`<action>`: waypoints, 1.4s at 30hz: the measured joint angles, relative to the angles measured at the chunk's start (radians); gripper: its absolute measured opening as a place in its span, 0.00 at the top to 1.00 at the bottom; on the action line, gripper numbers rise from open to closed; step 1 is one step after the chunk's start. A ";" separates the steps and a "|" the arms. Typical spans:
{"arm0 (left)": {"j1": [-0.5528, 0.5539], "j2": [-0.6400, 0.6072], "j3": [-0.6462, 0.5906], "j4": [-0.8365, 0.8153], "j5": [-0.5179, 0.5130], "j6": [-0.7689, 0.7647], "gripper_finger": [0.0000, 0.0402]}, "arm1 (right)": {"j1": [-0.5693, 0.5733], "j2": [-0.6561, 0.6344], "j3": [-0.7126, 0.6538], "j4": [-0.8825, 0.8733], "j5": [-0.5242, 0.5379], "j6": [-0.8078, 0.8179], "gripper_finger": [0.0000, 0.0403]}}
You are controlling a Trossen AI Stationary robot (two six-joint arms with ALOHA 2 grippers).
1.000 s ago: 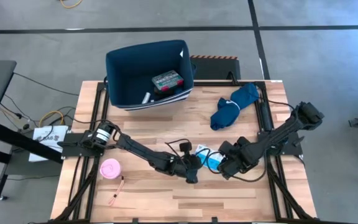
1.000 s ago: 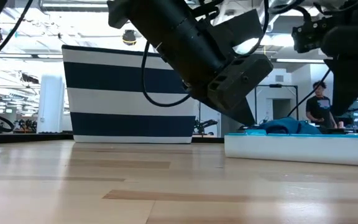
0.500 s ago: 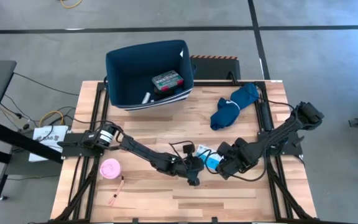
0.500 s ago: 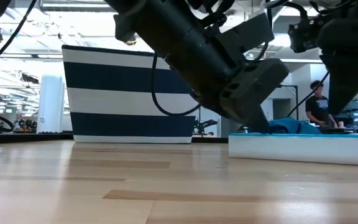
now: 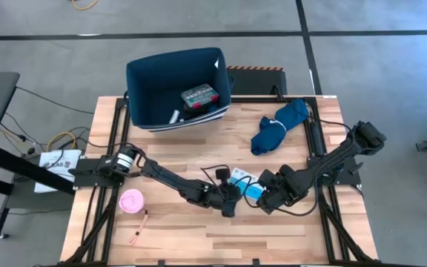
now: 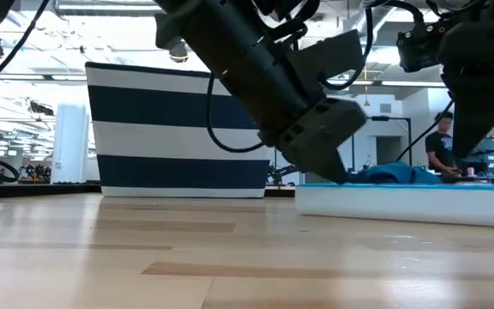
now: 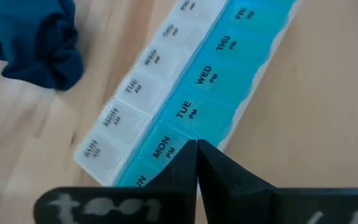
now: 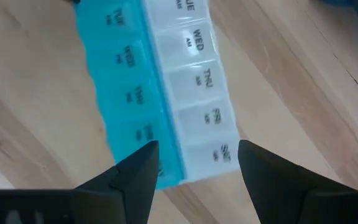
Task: Pick & place medical supplies in basket/bin
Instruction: Put the blue pill organizer into the blue bin
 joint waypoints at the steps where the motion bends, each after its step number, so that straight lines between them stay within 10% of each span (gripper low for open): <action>1: 0.000 -0.007 0.000 -0.019 0.001 0.008 1.00 | 0.000 0.000 0.000 0.003 -0.008 0.000 0.46; 16: -0.053 -0.186 0.000 -0.105 0.152 -0.109 1.00 | 0.027 0.000 0.000 0.068 -0.095 0.001 0.46; 27: -0.032 -0.030 0.000 0.162 0.289 -0.111 1.00 | 0.041 0.000 0.000 0.068 -0.099 0.056 0.46; 42: -0.036 -0.103 0.000 -0.030 0.210 -0.139 1.00 | 0.180 0.213 0.001 0.155 -0.148 0.134 0.46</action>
